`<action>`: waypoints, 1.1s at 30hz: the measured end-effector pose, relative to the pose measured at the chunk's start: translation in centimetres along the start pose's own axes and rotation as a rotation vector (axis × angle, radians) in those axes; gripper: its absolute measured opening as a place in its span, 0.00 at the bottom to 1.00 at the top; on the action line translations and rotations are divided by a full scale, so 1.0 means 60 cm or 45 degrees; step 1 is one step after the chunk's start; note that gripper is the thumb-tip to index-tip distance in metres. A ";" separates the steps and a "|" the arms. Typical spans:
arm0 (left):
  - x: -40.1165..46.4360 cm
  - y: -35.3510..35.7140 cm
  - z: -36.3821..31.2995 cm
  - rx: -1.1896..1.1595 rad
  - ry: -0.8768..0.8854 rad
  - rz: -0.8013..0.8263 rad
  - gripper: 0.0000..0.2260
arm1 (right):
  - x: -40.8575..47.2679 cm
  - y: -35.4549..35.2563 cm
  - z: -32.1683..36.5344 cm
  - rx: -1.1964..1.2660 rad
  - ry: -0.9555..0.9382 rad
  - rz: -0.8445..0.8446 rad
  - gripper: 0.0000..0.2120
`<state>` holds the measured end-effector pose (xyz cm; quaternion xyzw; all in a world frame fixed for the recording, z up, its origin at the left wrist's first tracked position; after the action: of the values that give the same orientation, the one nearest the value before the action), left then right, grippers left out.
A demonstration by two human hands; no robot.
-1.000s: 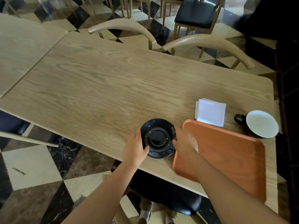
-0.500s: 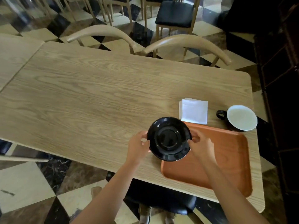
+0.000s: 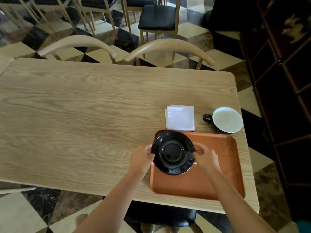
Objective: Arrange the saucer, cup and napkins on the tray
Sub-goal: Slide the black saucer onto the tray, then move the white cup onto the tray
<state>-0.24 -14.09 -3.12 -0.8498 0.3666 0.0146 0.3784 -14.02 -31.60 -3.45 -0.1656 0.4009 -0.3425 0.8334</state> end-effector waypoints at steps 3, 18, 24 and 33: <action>0.003 0.000 0.001 0.019 -0.004 0.011 0.19 | 0.004 0.001 -0.002 -0.002 -0.002 0.015 0.16; 0.016 -0.009 -0.002 0.156 -0.009 -0.009 0.20 | 0.018 -0.004 0.005 -0.074 -0.019 0.121 0.15; 0.015 -0.013 -0.002 0.299 -0.018 0.068 0.18 | 0.023 -0.026 0.015 -0.292 -0.101 0.225 0.13; 0.047 0.025 -0.169 0.644 0.606 0.001 0.16 | 0.027 -0.167 0.039 -0.276 -0.290 0.145 0.14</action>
<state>-1.67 -23.13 2.34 -0.7086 0.4370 -0.2751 0.4808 -15.85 -39.85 2.61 -0.2693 0.3471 -0.2283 0.8688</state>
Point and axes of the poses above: each hand's wrist, its own x-axis towards the middle knuckle, its own y-axis out of the palm, z = x × y, the point moved 4 cm from there along x, towards the middle knuckle, and after that the axes turned 10 degrees about y, right-handed, at the moved point
